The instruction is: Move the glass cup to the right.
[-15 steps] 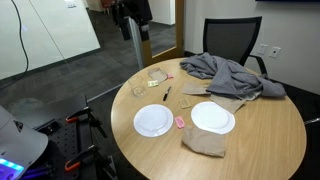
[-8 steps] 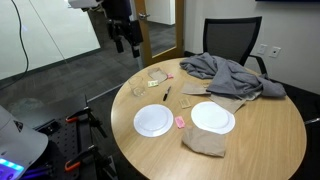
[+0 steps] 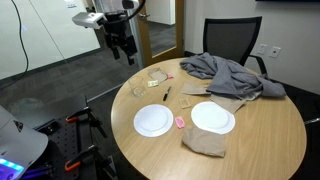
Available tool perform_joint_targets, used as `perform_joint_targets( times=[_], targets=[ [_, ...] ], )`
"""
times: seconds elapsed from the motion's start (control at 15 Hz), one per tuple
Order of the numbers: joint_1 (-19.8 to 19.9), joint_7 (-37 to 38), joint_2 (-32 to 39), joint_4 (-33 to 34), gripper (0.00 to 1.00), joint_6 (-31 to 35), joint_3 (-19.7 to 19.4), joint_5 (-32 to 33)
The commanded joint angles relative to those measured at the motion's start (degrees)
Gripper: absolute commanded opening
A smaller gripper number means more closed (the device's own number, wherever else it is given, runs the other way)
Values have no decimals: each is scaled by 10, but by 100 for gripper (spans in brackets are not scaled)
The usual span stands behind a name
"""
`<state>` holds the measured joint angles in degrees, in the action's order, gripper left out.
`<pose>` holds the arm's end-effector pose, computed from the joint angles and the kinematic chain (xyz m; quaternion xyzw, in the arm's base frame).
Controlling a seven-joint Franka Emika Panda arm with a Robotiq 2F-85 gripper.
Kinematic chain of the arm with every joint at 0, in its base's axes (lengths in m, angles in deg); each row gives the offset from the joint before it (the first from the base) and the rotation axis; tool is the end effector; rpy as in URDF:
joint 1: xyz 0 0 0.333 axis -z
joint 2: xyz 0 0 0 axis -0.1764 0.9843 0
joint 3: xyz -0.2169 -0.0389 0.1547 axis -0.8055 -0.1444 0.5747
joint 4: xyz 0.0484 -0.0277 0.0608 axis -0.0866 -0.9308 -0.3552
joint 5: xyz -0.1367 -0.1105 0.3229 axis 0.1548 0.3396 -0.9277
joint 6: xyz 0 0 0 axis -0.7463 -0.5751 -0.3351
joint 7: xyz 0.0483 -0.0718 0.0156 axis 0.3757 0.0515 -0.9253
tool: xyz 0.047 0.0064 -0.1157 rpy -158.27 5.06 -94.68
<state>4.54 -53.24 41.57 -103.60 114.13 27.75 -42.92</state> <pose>0.4128 0.0542 0.2921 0.9844 0.1756 -0.0024 0.0109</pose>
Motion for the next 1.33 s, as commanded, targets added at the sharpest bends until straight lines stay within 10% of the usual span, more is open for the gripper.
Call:
perform_joint_targets(
  times=[0.0,0.8,1.27],
  targets=[
    [-15,27,18,-21,100,60,16,-28],
    [-36,118,194,-2,100,263,63,-39],
    [-68,207,310,44,100,342,26,43]
  ],
)
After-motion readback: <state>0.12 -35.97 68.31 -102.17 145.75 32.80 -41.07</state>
